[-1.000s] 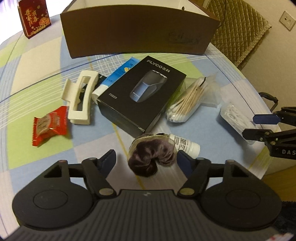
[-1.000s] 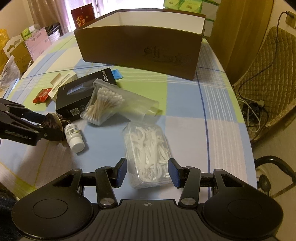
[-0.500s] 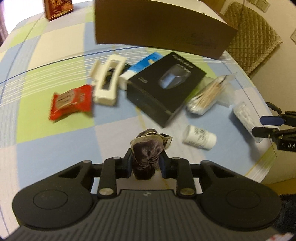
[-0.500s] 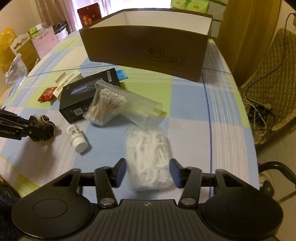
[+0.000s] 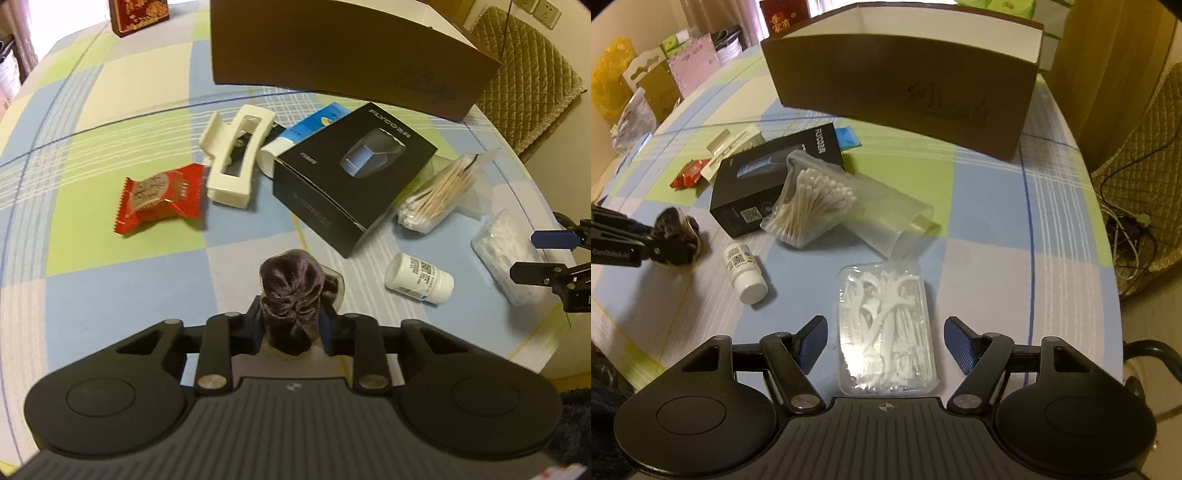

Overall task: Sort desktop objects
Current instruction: 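Close the left gripper on the scrunchie while the right gripper grips the floss box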

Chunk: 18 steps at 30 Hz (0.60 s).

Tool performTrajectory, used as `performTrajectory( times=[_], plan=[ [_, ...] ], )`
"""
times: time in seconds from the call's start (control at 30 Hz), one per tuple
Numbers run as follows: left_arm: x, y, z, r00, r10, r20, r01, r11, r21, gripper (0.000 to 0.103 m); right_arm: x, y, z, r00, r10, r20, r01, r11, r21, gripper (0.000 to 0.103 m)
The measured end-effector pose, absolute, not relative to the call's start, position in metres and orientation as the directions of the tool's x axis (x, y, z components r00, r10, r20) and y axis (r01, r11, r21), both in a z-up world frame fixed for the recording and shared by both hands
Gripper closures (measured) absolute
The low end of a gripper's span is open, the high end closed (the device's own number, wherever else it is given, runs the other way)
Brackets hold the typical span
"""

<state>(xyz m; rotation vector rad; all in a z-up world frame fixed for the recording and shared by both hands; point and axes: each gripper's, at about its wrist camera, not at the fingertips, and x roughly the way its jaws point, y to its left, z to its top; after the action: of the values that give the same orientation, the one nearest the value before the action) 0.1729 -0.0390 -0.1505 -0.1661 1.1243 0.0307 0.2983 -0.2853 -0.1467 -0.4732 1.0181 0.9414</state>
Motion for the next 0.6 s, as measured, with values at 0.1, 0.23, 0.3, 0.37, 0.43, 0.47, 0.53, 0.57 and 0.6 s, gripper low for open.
performTrajectory(
  times=[0.1,0.23,0.3,0.37,0.43,0.47,0.53,0.57,0.6],
  plan=[
    [0.171,-0.036,-0.149,0.429,-0.026,-0.903,-0.128,0.988,-0.089,0.08,0.298,-0.281,-0.152,0.182,0.421,-0.889,-0.848,0.525,0.076,0.036],
    [0.168,-0.035,-0.148,0.424,-0.01,-0.905,-0.143,0.987,-0.078,0.08,0.299,-0.28,-0.158,0.171,0.396,-0.902,-0.853,0.518,0.066,0.049],
    [0.167,-0.036,-0.146,0.426,-0.008,-0.904,-0.145,0.986,-0.077,0.08,0.298,-0.279,-0.157,0.179,0.379,-0.908,-0.859,0.51,0.044,0.049],
    [0.167,-0.038,-0.143,0.434,-0.013,-0.901,-0.147,0.986,-0.084,0.08,0.299,-0.281,-0.155,0.179,0.371,-0.911,-0.858,0.513,0.04,0.049],
    [0.168,-0.04,-0.138,0.446,-0.015,-0.895,-0.138,0.987,-0.086,0.08,0.303,-0.285,-0.15,0.164,0.382,-0.91,-0.85,0.523,0.066,0.049],
    [0.169,-0.041,-0.135,0.452,-0.015,-0.892,-0.135,0.987,-0.085,0.08,0.305,-0.287,-0.146,0.158,0.389,-0.908,-0.845,0.529,0.08,0.049],
    [0.17,-0.043,-0.13,0.464,-0.017,-0.886,-0.127,0.988,-0.086,0.08,0.31,-0.291,-0.135,0.151,0.415,-0.897,-0.836,0.538,0.108,0.049],
    [0.172,-0.043,-0.127,0.471,-0.015,-0.882,-0.13,0.988,-0.086,0.08,0.313,-0.293,-0.129,0.148,0.432,-0.89,-0.831,0.542,0.125,0.049],
    [0.173,-0.044,-0.124,0.478,-0.014,-0.878,-0.128,0.988,-0.086,0.08,0.315,-0.293,-0.123,0.146,0.448,-0.882,-0.826,0.546,0.14,0.049]
  ],
)
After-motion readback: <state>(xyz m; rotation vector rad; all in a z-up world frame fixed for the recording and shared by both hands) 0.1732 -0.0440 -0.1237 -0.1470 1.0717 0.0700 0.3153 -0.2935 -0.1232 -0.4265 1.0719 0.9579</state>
